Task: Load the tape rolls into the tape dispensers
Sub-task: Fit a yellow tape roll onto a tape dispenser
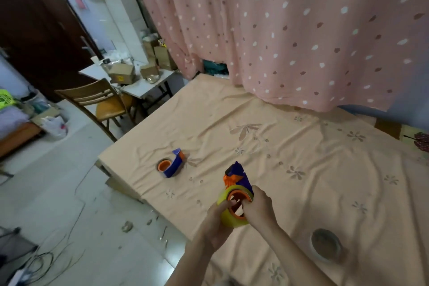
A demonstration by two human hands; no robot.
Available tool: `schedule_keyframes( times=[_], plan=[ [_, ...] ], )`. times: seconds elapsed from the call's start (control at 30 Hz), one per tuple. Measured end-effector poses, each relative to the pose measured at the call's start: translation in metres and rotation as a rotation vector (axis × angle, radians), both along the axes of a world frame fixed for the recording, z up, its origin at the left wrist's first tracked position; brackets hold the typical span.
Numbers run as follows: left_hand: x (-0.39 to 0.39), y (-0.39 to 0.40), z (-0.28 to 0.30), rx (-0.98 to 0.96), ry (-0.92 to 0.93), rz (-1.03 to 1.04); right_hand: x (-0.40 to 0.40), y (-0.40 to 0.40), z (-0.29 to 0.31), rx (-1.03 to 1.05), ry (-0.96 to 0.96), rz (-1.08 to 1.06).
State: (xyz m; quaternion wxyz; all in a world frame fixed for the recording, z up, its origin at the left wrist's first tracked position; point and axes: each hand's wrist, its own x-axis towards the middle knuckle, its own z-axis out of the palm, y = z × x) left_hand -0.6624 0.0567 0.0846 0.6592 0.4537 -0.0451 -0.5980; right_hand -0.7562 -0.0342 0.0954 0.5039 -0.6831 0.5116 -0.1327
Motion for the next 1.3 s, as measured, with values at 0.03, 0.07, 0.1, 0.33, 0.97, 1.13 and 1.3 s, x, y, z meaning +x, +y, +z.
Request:
schedule_keyframes(
  times=[0.03, 0.07, 0.1, 0.33, 0.97, 1.13, 1.3],
  plan=[
    [0.005, 0.003, 0.002, 0.005, -0.014, 0.012, 0.006, 0.002, 0.000, 0.009, -0.008, 0.013],
    [0.010, 0.007, 0.003, 0.007, -0.028, 0.025, 0.013, 0.004, 0.000, 0.017, -0.015, 0.027],
    [0.016, 0.012, 0.004, 0.005, -0.039, 0.044, 0.020, 0.008, -0.001, 0.020, -0.022, 0.041],
    [0.081, 0.053, -0.007, 0.003, -0.081, 0.160, 0.095, 0.042, -0.007, 0.030, -0.047, 0.141],
    [0.419, 0.120, -0.034, 0.061, -0.045, -0.028, 0.410, 0.109, -0.030, -0.034, 0.024, -0.027],
    [0.475, 0.113, -0.037, 0.115, -0.068, -0.075, 0.463, 0.102, -0.028, -0.033, 0.078, -0.081],
    [0.509, 0.089, -0.045, 0.170, -0.084, -0.112, 0.492, 0.078, -0.033, -0.026, 0.129, -0.185]
  ],
)
